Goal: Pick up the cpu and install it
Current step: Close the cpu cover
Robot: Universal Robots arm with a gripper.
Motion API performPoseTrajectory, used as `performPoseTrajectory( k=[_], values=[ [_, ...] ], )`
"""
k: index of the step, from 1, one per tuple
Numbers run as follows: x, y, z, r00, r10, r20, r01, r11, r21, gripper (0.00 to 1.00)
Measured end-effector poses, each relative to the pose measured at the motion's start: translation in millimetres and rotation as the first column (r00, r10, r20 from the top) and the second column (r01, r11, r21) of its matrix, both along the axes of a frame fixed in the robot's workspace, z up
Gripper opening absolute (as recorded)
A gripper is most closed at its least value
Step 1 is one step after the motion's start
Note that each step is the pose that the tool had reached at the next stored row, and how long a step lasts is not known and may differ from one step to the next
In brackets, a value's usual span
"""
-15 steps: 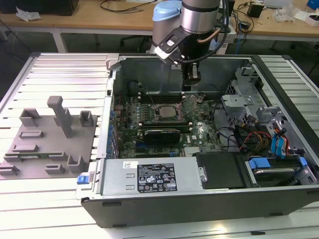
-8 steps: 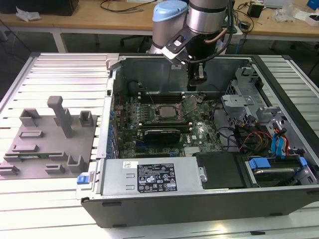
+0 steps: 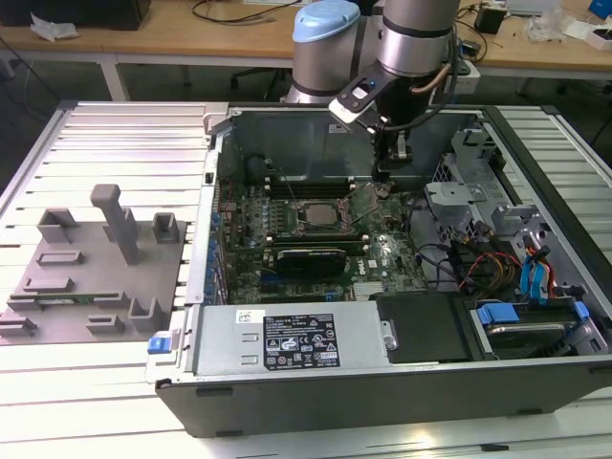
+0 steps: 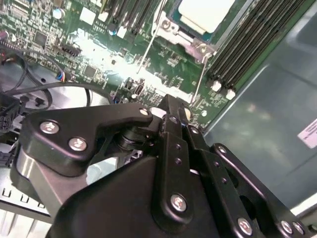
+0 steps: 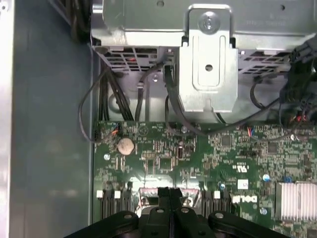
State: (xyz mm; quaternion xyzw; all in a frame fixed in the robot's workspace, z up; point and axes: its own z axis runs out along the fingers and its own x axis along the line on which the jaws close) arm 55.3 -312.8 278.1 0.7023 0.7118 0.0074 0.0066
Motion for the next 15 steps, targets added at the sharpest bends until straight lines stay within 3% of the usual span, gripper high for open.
performPoseTrajectory(
  k=[7, 9, 15],
  values=[
    [14.7, 0.0, -7.8, 0.9999, 0.0, -0.011, 0.0, 1.0, 0.0, 0.11],
    [17.8, -0.1, -13.5, 0.9999, 0.0, -0.0152, 0.0, 1.0, 0.0, 0.11],
    [18.4, -0.4, -29.2, 0.9998, 0.0, -0.0185, 0.0, 1.0, 0.0002, 0.11]
  ],
)
